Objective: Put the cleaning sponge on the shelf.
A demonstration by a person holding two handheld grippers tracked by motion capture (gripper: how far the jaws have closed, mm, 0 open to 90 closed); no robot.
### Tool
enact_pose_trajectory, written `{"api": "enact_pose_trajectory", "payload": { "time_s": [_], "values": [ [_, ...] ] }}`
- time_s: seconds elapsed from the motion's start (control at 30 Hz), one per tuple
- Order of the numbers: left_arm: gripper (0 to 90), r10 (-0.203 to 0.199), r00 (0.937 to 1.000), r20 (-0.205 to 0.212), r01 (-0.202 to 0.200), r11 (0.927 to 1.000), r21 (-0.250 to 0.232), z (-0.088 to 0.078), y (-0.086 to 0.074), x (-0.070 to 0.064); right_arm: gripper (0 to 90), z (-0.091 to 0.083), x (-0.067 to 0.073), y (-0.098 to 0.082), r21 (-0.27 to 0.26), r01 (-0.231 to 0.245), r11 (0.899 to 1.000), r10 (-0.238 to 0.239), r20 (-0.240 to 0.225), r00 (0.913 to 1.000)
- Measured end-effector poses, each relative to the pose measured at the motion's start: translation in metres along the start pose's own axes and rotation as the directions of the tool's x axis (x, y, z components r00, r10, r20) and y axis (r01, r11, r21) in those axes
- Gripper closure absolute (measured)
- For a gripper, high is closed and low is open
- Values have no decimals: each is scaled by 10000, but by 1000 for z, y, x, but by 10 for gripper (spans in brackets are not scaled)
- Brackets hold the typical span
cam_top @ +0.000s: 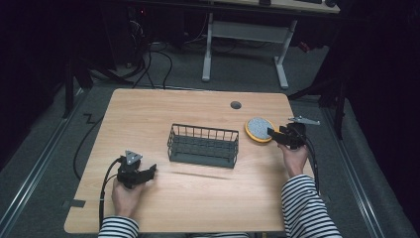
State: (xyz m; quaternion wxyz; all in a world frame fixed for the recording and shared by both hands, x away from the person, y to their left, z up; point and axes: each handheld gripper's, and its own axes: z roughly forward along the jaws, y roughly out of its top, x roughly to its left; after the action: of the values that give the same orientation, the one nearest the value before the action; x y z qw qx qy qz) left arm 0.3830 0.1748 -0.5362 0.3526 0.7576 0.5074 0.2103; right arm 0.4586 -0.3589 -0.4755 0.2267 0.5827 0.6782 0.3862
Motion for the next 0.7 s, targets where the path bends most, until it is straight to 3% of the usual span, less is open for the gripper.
{"api": "enact_pose_trajectory", "payload": {
  "time_s": [0.1,0.3,0.7],
  "values": [
    [304,181,9997,-190,-180,9998,64,1,0,-3,389,6,-1,-3,262,-97,9996,95,72,9999],
    [298,136,9996,-229,-134,9999,74,1,0,-3,388,16,-3,-7,475,-269,9985,259,215,9994],
    [294,121,9996,-242,-119,9999,70,1,0,-4,388,27,-15,-2,-296,-312,9991,329,603,9976]
  ]
}}
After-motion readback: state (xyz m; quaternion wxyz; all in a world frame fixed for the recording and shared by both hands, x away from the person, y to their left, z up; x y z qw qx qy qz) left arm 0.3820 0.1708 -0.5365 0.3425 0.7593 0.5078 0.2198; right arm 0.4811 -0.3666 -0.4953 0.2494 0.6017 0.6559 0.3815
